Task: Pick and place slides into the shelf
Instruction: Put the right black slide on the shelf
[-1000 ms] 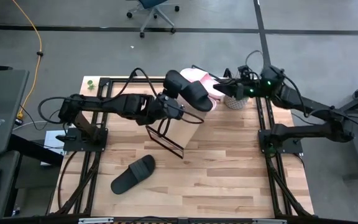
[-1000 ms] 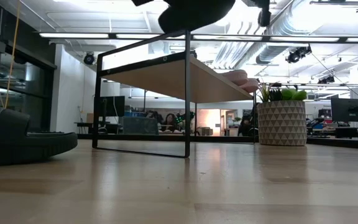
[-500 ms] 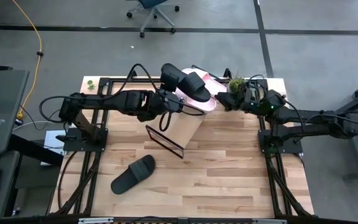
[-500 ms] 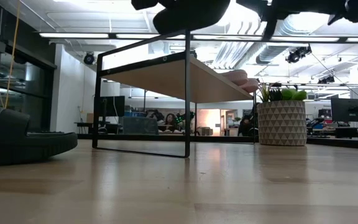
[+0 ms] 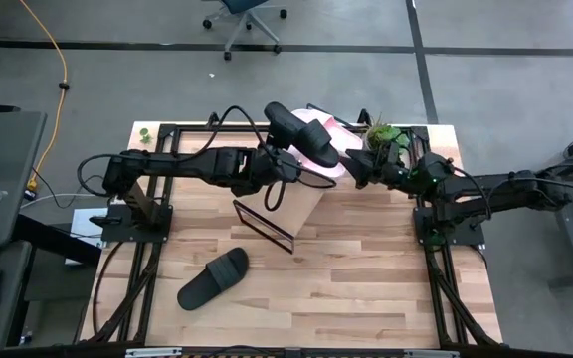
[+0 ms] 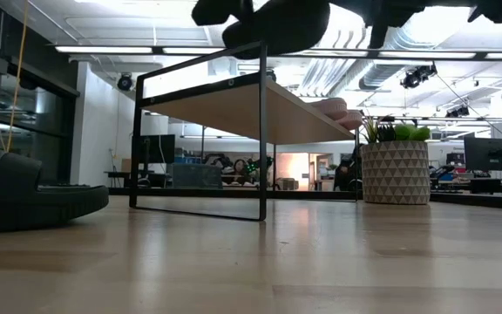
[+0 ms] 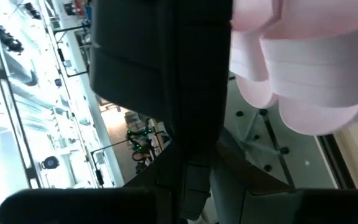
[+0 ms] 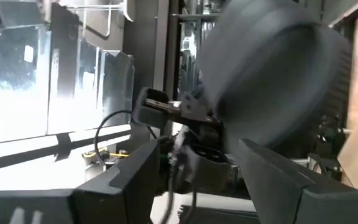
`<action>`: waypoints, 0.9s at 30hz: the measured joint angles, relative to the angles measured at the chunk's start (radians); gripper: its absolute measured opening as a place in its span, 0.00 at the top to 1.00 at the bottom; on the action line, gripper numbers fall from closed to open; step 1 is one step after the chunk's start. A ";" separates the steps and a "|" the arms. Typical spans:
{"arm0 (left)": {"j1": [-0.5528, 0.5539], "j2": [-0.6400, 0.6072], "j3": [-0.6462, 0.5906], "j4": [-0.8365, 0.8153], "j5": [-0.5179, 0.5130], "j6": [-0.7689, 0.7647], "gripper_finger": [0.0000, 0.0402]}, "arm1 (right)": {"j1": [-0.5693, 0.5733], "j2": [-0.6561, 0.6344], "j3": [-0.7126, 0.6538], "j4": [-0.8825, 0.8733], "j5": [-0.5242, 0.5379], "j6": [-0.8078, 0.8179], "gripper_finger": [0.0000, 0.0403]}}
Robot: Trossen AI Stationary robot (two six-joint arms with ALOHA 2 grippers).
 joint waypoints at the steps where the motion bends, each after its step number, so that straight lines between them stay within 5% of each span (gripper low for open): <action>1: 0.000 0.000 0.000 0.006 0.000 0.000 0.87 | 0.009 0.000 0.000 -0.002 0.010 0.007 0.48; 10: 0.000 0.000 0.001 0.008 -0.034 0.019 0.87 | 0.108 0.001 0.001 -0.055 0.150 0.045 0.48; 27: 0.000 0.000 0.001 0.165 -0.026 0.151 0.94 | 0.114 0.021 0.001 -0.024 0.254 0.095 0.48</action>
